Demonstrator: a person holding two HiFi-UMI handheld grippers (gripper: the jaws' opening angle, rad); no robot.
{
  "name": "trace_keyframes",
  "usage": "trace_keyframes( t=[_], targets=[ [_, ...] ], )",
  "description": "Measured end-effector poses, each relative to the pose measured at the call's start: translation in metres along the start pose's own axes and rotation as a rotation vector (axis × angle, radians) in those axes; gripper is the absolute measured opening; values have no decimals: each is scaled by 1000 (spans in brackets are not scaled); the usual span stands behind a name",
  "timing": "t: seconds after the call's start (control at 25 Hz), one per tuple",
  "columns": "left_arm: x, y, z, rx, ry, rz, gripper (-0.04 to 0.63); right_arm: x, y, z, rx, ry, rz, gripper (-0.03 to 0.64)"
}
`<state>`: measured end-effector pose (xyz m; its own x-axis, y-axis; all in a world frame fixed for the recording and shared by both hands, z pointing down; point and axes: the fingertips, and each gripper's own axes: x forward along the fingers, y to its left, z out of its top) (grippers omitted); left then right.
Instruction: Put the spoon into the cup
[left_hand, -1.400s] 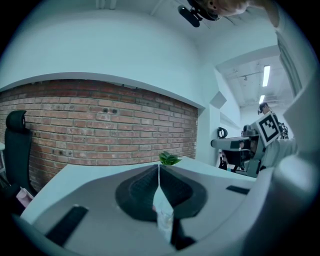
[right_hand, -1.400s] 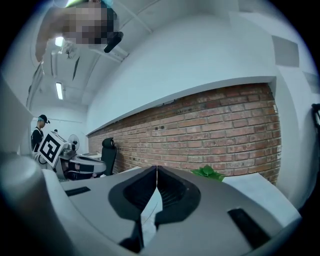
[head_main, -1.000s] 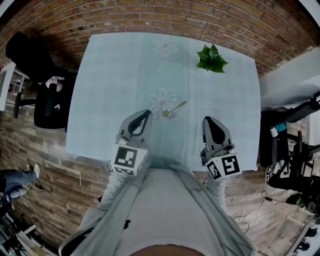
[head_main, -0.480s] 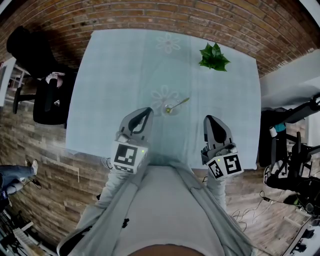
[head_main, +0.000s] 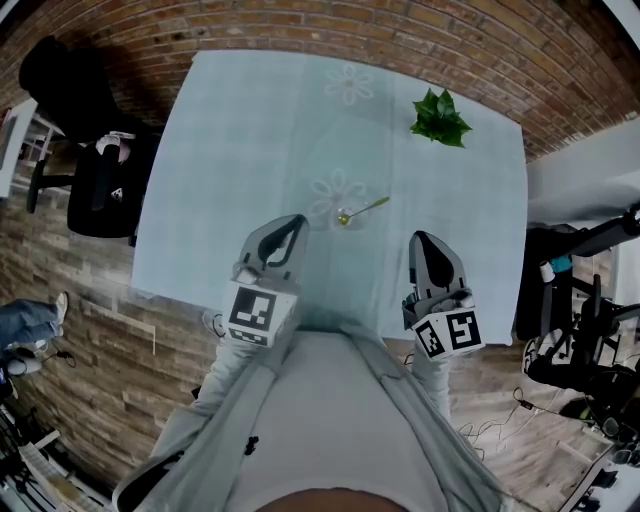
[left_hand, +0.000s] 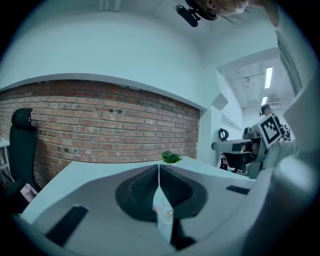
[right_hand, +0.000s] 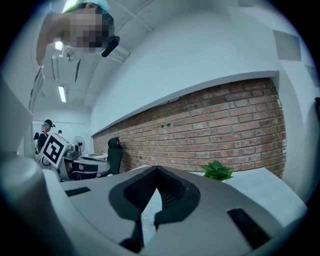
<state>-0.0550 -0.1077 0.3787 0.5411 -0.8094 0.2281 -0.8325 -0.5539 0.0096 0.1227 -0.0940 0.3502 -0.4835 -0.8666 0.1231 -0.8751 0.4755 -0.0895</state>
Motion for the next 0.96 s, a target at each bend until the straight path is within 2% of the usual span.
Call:
trace_keyframes(
  t=[0.96],
  targets=[
    [36,1,-24,-19,85,-33,23,24,-16,-20,32,54,13,15]
  ],
)
